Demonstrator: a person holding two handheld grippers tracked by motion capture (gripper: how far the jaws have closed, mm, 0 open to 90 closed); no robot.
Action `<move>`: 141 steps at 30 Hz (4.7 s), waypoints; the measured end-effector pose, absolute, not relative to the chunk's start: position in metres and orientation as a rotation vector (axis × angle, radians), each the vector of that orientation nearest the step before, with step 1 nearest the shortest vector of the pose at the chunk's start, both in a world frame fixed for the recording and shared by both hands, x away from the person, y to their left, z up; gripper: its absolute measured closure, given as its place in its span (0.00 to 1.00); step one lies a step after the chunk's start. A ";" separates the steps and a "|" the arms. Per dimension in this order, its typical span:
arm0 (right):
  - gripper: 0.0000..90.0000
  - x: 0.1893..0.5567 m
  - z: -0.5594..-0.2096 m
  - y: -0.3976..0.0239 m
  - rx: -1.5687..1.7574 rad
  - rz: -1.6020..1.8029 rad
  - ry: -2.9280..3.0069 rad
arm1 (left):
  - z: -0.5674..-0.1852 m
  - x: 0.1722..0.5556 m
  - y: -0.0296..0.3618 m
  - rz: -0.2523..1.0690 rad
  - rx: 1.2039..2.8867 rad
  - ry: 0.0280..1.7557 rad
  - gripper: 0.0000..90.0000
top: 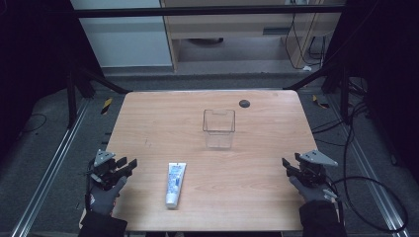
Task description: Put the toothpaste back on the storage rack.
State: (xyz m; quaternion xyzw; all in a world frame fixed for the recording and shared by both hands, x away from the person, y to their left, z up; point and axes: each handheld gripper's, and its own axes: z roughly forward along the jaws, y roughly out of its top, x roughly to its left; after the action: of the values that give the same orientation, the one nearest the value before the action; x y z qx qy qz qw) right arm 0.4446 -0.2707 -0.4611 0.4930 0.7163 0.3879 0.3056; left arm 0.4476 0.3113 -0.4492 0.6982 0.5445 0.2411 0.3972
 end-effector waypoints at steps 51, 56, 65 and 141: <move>0.48 0.448 -0.468 -0.252 1.282 0.959 2.020 | -0.480 0.474 0.220 0.385 2.083 1.297 0.99; 0.48 0.448 -0.469 -0.251 1.283 0.954 2.025 | -0.481 0.477 0.215 0.377 2.091 1.287 0.99; 0.47 0.448 -0.469 -0.252 1.285 0.950 2.027 | -0.481 0.479 0.208 0.357 2.096 1.266 0.99; 0.39 0.454 -0.473 -0.255 1.334 0.900 2.047 | -0.446 0.481 0.157 0.249 2.428 1.155 0.26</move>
State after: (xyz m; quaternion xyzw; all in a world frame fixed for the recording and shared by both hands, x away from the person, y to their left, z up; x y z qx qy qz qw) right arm 0.4536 -0.2552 -0.4733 0.4940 0.7578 0.3334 0.2657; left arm 0.4805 0.1572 -0.4456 0.8773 0.4174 0.0901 0.2189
